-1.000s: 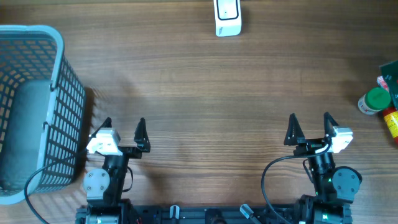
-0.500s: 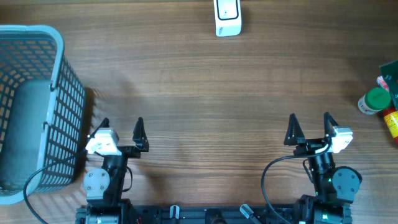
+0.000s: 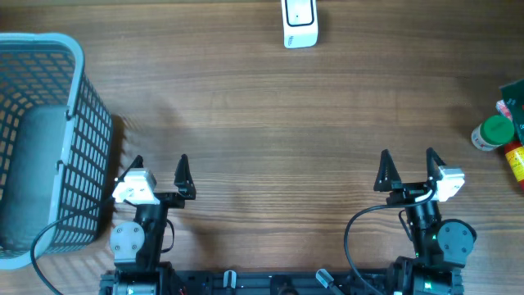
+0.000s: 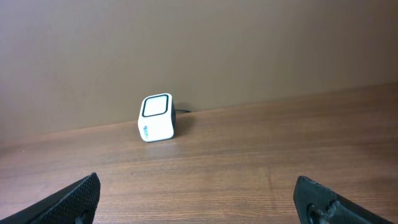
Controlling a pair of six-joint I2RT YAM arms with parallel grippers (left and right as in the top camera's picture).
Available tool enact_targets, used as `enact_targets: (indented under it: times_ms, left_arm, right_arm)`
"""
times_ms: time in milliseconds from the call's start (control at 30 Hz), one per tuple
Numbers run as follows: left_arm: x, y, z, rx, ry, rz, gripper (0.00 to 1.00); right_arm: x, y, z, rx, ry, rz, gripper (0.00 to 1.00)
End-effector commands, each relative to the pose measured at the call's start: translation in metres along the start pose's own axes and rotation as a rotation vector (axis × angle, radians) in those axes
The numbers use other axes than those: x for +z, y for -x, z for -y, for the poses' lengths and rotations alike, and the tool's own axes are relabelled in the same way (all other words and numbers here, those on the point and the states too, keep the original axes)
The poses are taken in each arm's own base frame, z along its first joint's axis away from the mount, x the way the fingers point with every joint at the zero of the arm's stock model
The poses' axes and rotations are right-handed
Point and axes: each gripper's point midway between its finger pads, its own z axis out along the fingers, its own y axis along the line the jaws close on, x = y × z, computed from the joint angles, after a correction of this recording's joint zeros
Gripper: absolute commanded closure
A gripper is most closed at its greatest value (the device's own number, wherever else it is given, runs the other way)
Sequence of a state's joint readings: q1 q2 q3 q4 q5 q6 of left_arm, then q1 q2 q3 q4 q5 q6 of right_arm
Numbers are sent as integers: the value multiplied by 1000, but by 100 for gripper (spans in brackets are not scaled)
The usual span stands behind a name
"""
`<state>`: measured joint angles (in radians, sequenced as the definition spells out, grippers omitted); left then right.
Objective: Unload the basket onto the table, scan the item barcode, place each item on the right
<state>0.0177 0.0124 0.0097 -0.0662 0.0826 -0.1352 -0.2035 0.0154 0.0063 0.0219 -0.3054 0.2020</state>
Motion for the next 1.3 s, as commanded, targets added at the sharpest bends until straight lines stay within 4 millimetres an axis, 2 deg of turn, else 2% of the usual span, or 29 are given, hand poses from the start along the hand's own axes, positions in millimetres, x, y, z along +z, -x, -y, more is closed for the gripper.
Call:
enact_targets:
  times_ms: [0, 567, 733, 867, 1267]
  left_arm:
    - [0, -1, -2, 20, 11, 1, 0]
    - [0, -1, -2, 19, 11, 1, 0]
    - [0, -1, -2, 19, 11, 1, 0]
    - [0, -1, -2, 20, 11, 1, 0]
    - [0, -1, -2, 19, 11, 1, 0]
  right_arm:
    - [0, 3, 1, 5, -7, 13, 0]
    - [-1, 3, 1, 4, -7, 15, 0]
    - [0, 2, 3, -29, -20, 13, 0]
    - [0, 1, -7, -173, 37, 6, 0]
    - [0, 1, -7, -179, 36, 6, 0]
